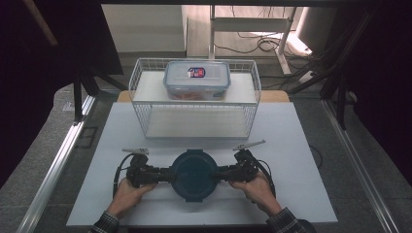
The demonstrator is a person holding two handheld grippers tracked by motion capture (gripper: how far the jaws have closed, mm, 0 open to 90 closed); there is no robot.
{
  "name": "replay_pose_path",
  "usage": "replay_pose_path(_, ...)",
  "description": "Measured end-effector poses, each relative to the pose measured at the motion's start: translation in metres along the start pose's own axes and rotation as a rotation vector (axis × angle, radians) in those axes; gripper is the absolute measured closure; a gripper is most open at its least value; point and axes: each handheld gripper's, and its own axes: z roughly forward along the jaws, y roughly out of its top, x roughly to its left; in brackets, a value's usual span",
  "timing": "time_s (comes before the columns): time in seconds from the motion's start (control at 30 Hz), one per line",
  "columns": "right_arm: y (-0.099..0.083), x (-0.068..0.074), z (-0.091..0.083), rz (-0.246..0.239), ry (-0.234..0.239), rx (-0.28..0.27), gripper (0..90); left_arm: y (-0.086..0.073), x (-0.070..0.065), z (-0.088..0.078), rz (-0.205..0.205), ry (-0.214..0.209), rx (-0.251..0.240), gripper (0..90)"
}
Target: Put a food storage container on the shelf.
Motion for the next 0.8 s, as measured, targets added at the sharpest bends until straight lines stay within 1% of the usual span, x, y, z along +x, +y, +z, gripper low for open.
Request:
replay_pose_path(0.07,-0.003,0.005,-0.003,0.0,-0.009,-0.009,45.9,-0.004,-0.006,-0.002,0.003,0.012,-0.018,53.3)
replay_pose_path(0.1,-0.006,0.007,-0.005,0.003,-0.007,-0.013,47.5,-0.005,-0.008,-0.002,-0.001,0.012,-0.026,54.6)
replay_pose_path(0.17,-0.011,0.009,-0.011,0.014,0.018,-0.021,52.2,-0.007,-0.013,-0.004,0.008,0.021,-0.03,56.1)
replay_pose_path(0.2,-0.014,0.009,-0.013,0.016,0.018,-0.031,56.3,-0.009,-0.014,-0.004,0.014,0.009,-0.032,56.7)
replay_pose_path(0.27,-0.019,0.008,-0.014,0.022,0.02,-0.05,56.0,-0.01,-0.016,-0.004,0.013,0.019,-0.039,57.5)
replay_pose_path(0.37,-0.021,0.014,-0.013,0.017,-0.015,-0.068,55.3,-0.012,-0.016,-0.005,-0.006,0.018,-0.047,57.4)
replay_pose_path(0.4,-0.022,0.015,-0.013,0.018,-0.018,-0.079,55.2,-0.013,-0.016,-0.005,-0.01,0.018,-0.051,57.5)
replay_pose_path(0.47,-0.024,0.015,-0.012,0.028,-0.014,-0.095,55.1,-0.014,-0.017,-0.005,-0.012,0.023,-0.055,57.5)
replay_pose_path(0.63,-0.028,0.009,-0.011,0.075,0.017,-0.121,54.6,-0.014,-0.018,-0.005,-0.011,0.026,-0.057,57.5)
replay_pose_path(0.73,-0.029,0.009,-0.01,0.066,0.013,-0.117,54.5,-0.015,-0.017,-0.005,-0.018,0.023,-0.062,57.5)
replay_pose_path(0.8,-0.029,0.009,-0.01,0.071,0.016,-0.116,54.5,-0.016,-0.017,-0.005,-0.022,0.023,-0.065,57.5)
